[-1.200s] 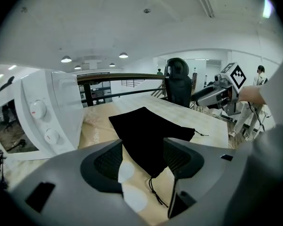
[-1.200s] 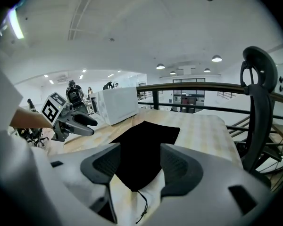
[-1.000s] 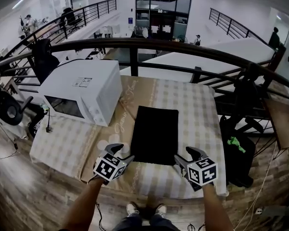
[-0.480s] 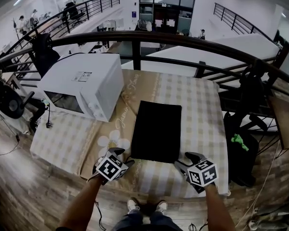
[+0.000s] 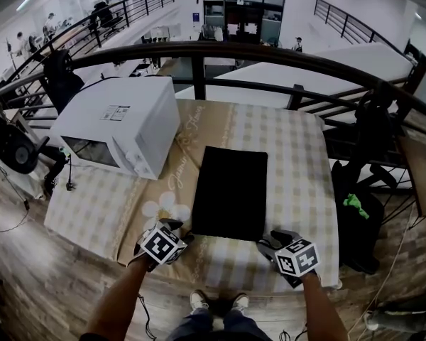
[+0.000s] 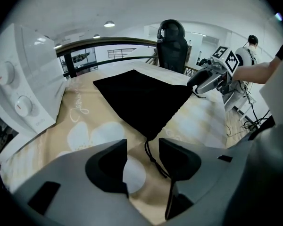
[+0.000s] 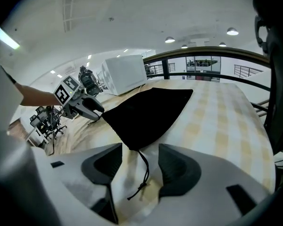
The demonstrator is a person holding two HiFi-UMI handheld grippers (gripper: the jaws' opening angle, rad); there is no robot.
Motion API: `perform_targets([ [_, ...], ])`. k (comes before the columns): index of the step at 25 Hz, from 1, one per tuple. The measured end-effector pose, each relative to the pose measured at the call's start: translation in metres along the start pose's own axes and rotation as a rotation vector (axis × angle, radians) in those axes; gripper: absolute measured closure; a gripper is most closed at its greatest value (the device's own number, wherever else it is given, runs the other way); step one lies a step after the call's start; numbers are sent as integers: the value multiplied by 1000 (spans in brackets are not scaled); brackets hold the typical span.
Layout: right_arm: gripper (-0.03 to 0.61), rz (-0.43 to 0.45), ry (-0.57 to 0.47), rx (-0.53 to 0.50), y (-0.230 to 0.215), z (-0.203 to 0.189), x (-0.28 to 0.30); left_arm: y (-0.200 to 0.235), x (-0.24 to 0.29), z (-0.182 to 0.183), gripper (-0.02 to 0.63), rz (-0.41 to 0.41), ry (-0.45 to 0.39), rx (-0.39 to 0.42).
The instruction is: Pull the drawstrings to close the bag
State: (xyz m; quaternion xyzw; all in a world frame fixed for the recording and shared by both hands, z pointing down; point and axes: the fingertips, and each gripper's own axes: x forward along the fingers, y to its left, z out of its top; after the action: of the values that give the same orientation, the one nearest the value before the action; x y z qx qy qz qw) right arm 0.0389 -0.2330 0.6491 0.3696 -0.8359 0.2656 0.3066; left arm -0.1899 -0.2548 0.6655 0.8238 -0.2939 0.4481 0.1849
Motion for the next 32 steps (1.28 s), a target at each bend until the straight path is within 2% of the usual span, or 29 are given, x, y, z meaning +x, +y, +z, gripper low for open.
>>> perform_targets([
  [6, 350, 19, 38, -9, 1, -12, 6, -3, 4, 3, 443, -3, 27, 29],
  [15, 394, 2, 47, -2, -5, -15, 11, -6, 13, 3, 443, 7, 76, 101],
  [19, 407, 9, 50, 8, -4, -16, 13, -6, 12, 1, 446, 16, 124, 96],
  [25, 448, 14, 47, 12, -3, -16, 13, -7, 10, 0, 490, 4, 152, 81],
  [26, 472, 13, 47, 12, -3, -15, 13, -9, 11, 0, 501, 0, 158, 81],
  [29, 483, 15, 49, 10, -3, -15, 14, -14, 13, -1, 547, -1, 181, 80],
  [32, 489, 14, 54, 9, -2, -17, 15, -14, 14, -2, 548, -4, 191, 55],
])
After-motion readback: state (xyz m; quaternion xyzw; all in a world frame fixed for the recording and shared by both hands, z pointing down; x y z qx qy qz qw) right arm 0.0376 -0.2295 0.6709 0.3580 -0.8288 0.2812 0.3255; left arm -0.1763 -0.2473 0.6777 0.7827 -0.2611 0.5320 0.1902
